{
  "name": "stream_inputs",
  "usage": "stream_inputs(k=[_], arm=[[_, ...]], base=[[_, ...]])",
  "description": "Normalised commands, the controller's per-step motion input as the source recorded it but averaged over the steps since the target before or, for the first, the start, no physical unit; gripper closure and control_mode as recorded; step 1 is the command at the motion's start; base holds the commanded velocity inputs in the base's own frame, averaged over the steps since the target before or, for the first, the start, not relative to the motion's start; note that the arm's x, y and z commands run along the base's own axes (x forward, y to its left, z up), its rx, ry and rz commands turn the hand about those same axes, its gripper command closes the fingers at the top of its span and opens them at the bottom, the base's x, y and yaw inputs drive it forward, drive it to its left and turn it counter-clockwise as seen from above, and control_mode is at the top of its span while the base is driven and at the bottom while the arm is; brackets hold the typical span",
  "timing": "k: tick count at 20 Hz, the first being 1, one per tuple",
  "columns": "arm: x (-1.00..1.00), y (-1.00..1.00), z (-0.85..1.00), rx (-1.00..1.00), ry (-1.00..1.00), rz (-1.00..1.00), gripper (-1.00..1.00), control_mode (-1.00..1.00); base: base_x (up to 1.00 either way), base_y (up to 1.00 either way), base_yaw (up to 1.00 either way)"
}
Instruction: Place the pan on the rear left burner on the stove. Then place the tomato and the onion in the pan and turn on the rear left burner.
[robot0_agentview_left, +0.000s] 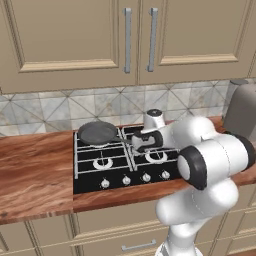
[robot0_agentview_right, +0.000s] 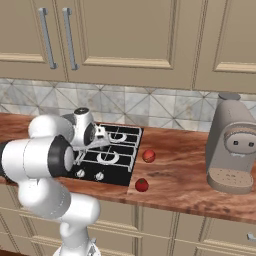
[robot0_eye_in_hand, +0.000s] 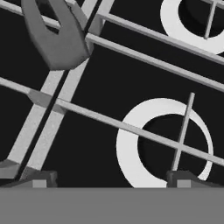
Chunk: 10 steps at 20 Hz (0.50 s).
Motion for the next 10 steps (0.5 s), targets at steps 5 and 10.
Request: stream_inputs(k=[5,10], arm=[[-0.01,-0.51,0.03,0.00,0.00,-0.16,-1.00,-1.00],[-0.08,-0.46,0.00,0.00,0.00,-0.11,-1.00,-1.00]], base=[[0.00,0.00,0.00],[0.00,0.00,0.00]])
